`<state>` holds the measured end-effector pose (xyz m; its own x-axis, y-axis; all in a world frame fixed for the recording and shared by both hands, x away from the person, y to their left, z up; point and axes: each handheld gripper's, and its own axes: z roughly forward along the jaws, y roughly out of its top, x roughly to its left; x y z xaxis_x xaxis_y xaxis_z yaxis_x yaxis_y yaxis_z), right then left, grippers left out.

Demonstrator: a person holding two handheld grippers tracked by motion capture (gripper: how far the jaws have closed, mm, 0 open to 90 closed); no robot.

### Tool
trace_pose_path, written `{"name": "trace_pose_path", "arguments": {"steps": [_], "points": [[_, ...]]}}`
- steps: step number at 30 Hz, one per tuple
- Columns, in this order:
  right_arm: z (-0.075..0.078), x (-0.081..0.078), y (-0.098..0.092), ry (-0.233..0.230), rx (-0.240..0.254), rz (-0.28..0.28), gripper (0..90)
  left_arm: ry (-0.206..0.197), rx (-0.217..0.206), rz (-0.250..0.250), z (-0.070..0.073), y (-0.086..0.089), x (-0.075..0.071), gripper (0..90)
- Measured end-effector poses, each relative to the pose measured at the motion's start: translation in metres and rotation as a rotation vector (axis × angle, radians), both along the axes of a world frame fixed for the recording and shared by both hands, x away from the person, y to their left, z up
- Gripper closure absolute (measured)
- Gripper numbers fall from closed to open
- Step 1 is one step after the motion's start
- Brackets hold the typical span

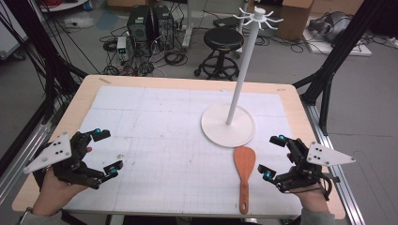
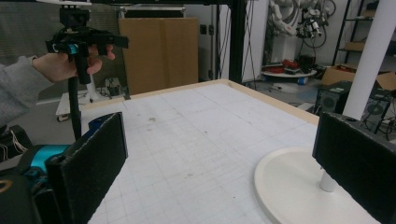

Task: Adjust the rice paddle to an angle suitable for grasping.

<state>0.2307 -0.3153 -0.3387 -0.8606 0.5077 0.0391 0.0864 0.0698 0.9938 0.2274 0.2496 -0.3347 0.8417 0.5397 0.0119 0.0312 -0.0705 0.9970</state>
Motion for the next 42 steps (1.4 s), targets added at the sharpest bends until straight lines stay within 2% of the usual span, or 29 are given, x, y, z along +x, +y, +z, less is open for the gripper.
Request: {"name": "trace_pose_path", "arguments": {"steps": [4,9,11,13,15,17,18,23,30,32,33,34,35,42], "points": [[-0.001,0.002,0.004,-0.005,-0.009,0.002,1.6,0.005,0.006,0.011,-0.001,0.000,-0.001,1.7],[-0.004,0.006,0.007,0.003,-0.017,-0.023,1.6,0.010,0.012,0.019,-0.002,0.000,-0.001,1.7],[-0.005,0.006,0.007,0.018,-0.016,-0.026,1.7,0.015,0.014,0.018,-0.003,-0.001,-0.001,1.7],[-0.007,0.007,0.007,-0.002,-0.027,-0.027,5.6,0.020,0.021,0.016,-0.004,-0.002,-0.001,1.7],[-0.008,0.006,0.007,0.000,-0.027,-0.014,8.0,0.024,0.022,0.013,-0.005,-0.003,0.000,1.7],[-0.009,0.005,0.005,0.003,-0.031,-0.006,20.1,0.029,0.026,0.013,-0.005,-0.004,0.000,1.7],[-0.009,0.005,0.004,-0.006,-0.022,-0.006,21.9,0.029,0.027,0.012,-0.006,-0.004,0.000,1.7],[-0.011,0.002,0.002,0.019,-0.015,-0.017,39.8,0.038,0.033,0.010,-0.008,-0.005,0.000,1.7],[-0.017,0.000,0.005,0.022,-0.099,-0.009,66.6,0.052,0.035,0.015,-0.010,-0.005,0.001,1.7],[-0.019,0.000,0.005,0.014,-0.107,-0.012,75.9,0.052,0.041,0.013,-0.011,-0.005,0.001,1.7],[-0.020,0.000,0.004,0.029,-0.107,-0.017,80.4,0.054,0.039,0.016,-0.011,-0.005,0.001,1.7],[-0.021,0.001,0.004,0.018,-0.108,-0.023,83.4,0.055,0.040,0.017,-0.012,-0.005,0.001,1.7],[-0.022,0.000,0.002,0.028,-0.104,-0.025,86.6,0.057,0.041,0.017,-0.012,-0.005,0.001,1.7],[-0.033,0.003,-0.009,0.059,-0.086,-0.044,88.9,0.058,0.043,0.018,-0.013,-0.005,0.002,1.7]]}}
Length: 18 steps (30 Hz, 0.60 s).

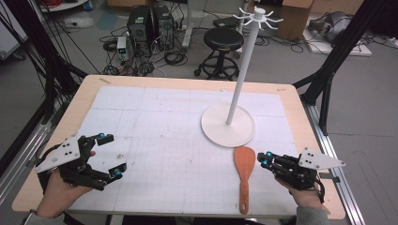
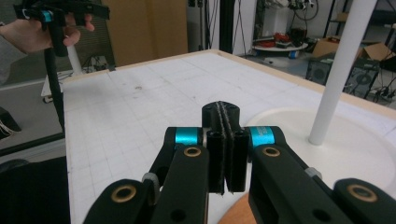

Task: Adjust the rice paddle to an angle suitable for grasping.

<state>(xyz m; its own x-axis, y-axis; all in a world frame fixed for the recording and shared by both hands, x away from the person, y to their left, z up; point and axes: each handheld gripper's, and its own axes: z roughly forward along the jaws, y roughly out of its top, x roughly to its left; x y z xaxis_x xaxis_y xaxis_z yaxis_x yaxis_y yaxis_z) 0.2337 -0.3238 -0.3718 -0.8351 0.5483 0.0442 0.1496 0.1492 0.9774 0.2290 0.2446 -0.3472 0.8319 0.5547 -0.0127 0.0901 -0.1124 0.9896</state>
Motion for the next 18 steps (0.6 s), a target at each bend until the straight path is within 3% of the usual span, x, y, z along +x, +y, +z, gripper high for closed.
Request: {"name": "trace_pose_path", "arguments": {"steps": [8,13,18], "points": [[-0.010,-0.002,-0.002,0.040,0.018,0.036,89.0,0.010,0.002,0.008,-0.003,0.001,0.000,1.7],[-0.021,0.000,0.001,0.078,-0.037,0.075,89.0,0.016,0.001,0.011,-0.004,0.002,0.000,1.7],[-0.031,0.001,-0.002,0.104,-0.061,0.097,89.0,0.020,0.003,0.012,-0.005,0.002,0.001,1.7]]}}
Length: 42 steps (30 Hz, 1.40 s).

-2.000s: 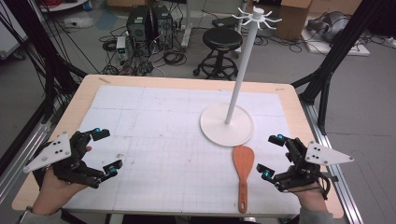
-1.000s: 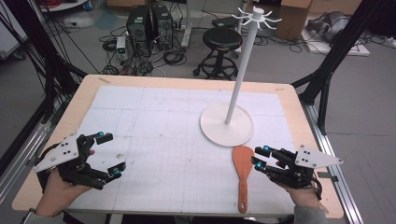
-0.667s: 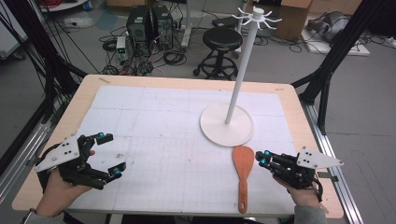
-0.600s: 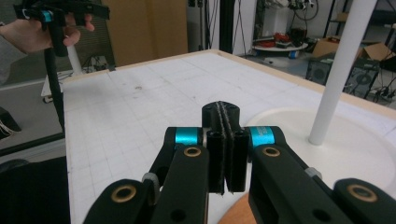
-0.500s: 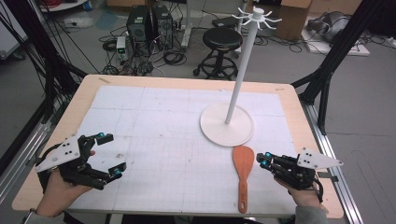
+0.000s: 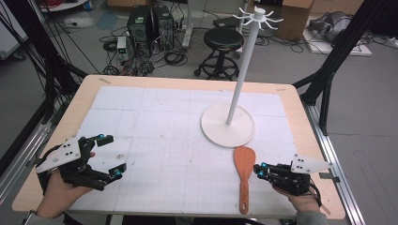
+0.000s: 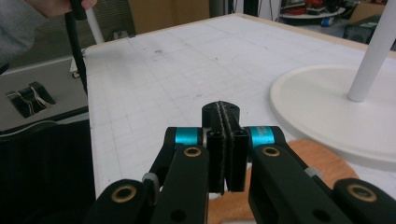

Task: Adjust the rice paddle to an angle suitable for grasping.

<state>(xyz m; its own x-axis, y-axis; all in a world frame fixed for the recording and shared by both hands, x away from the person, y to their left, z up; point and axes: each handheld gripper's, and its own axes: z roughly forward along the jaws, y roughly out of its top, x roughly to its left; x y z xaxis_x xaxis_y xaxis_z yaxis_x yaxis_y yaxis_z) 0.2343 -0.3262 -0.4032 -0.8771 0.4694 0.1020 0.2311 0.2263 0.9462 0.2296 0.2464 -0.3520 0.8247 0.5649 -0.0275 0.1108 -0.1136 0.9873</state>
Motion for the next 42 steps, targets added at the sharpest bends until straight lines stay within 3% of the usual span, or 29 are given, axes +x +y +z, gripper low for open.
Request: {"name": "trace_pose_path", "arguments": {"steps": [10,13,17,23,31,42], "points": [[-0.014,-0.007,-0.011,0.043,-0.022,-0.010,88.9,0.008,0.012,-0.003,-0.003,-0.002,0.001,1.7],[-0.017,-0.009,-0.011,0.046,-0.045,-0.005,88.9,0.008,0.013,-0.002,-0.003,-0.002,0.001,1.7],[-0.024,-0.011,-0.007,0.070,-0.120,0.016,89.0,0.010,0.014,-0.002,-0.003,-0.003,0.001,1.7],[-0.029,-0.010,-0.004,0.066,-0.161,0.040,88.9,0.012,0.018,-0.002,-0.004,-0.003,0.001,1.7],[-0.040,-0.010,-0.009,0.086,-0.174,0.060,88.9,0.016,0.021,-0.002,-0.005,-0.003,0.001,1.7],[-0.045,-0.007,-0.003,0.118,-0.238,0.076,89.0,0.025,0.025,0.002,-0.007,-0.003,0.002,1.7]]}}
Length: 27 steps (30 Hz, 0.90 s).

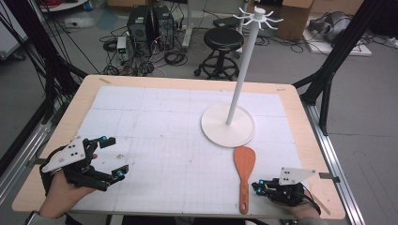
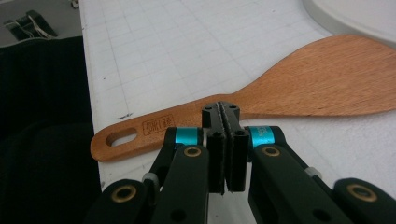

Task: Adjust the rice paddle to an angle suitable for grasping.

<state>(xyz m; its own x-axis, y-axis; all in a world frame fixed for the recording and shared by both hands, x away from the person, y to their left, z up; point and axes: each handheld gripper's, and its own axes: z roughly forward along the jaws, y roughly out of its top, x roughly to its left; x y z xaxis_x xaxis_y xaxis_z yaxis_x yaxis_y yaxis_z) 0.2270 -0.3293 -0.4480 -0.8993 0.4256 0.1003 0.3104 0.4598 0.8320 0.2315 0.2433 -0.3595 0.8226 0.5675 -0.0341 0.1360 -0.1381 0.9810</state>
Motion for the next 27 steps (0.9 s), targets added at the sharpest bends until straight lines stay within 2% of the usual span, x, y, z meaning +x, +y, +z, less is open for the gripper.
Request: {"name": "trace_pose_path", "arguments": {"steps": [7,10,18,21,27], "points": [[-0.003,0.004,0.011,0.054,-0.098,0.050,89.0,0.002,0.000,0.000,0.000,0.000,0.000,1.7],[-0.003,0.006,0.010,0.068,-0.092,0.053,89.0,-0.001,-0.002,0.002,0.000,0.000,0.000,1.7],[-0.003,0.006,0.010,0.066,-0.094,0.052,89.0,0.005,0.003,0.003,-0.002,0.001,0.001,1.7],[-0.003,0.006,0.015,0.082,-0.090,0.047,89.0,0.013,0.006,0.007,-0.003,0.000,0.001,1.7],[-0.003,0.007,0.026,0.084,-0.091,0.062,89.0,0.005,0.004,0.011,-0.002,0.001,0.001,1.7]]}}
